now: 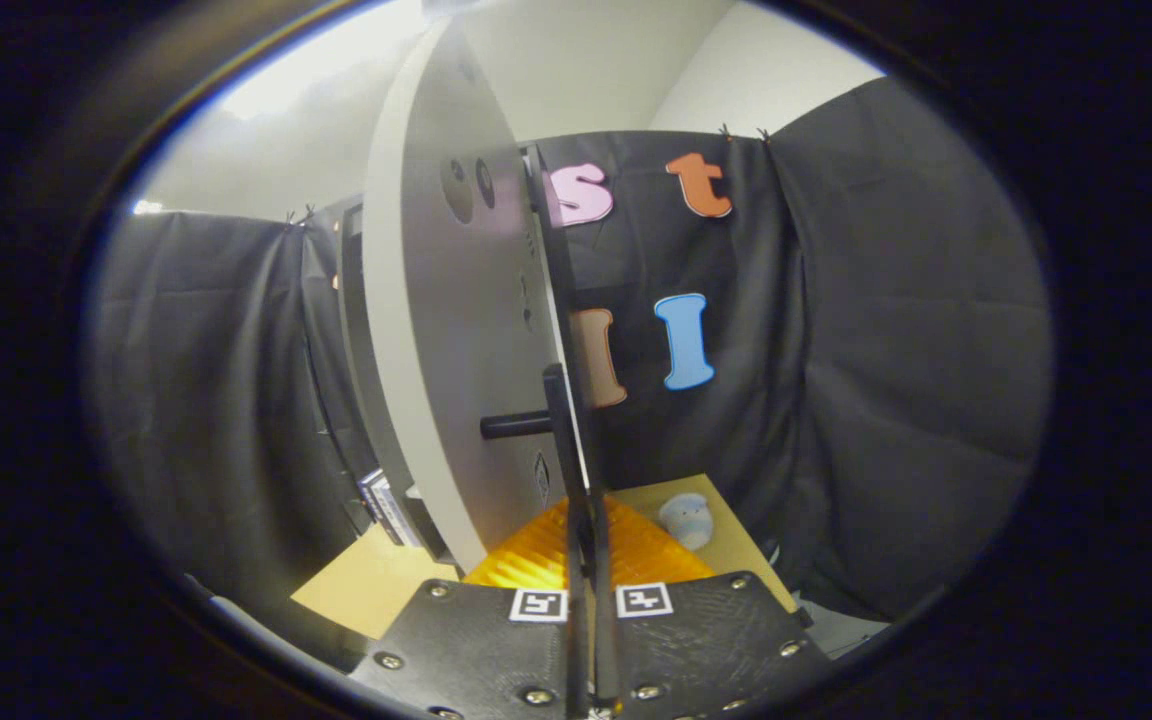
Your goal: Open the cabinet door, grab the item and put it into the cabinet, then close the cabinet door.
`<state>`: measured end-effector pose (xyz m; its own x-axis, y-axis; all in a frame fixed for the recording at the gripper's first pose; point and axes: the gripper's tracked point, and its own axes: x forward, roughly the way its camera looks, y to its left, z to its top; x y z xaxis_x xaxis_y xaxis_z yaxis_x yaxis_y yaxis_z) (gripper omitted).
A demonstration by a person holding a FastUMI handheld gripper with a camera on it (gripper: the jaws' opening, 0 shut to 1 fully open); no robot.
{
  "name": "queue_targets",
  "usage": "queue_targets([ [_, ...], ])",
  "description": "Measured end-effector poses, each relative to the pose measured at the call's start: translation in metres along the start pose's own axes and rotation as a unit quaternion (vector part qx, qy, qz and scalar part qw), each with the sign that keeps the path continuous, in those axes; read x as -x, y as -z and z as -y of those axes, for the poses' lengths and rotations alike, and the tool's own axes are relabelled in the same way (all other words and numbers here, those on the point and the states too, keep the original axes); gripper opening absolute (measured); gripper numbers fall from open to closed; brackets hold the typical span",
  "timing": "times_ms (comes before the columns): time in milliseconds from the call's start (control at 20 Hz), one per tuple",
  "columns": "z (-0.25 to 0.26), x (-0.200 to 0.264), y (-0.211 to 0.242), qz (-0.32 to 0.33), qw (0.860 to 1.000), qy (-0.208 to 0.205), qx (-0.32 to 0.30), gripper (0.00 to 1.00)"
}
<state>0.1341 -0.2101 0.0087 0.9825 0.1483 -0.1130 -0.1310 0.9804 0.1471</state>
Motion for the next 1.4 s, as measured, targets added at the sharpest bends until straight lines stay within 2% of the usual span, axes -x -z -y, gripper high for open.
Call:
queue_targets([
  [300, -0.006, 0.042, -0.003, 0.012, 0.999, 0.037, -0.005, 0.03],
  [500, -0.029, 0.068, -0.006, 0.028, 0.998, 0.053, -0.013, 0.03],
  [700, -0.08, 0.072, -0.001, 0.034, 0.998, 0.042, -0.019, 0.03],
  [850, -0.121, 0.062, 0.01, 0.026, 0.999, 0.04, -0.011, 0.08],
  [950, -0.15, 0.051, 0.02, 0.021, 0.999, 0.035, -0.009, 0.18],
  [1150, -0.194, 0.034, 0.031, 0.018, 0.999, 0.025, -0.012, 0.29],
  [1300, -0.224, 0.013, 0.055, 0.001, 1.0, 0.008, -0.001, 0.62],
  [1400, -0.237, -0.008, 0.077, -0.019, 1.0, 0.001, 0.011, 0.77],
])
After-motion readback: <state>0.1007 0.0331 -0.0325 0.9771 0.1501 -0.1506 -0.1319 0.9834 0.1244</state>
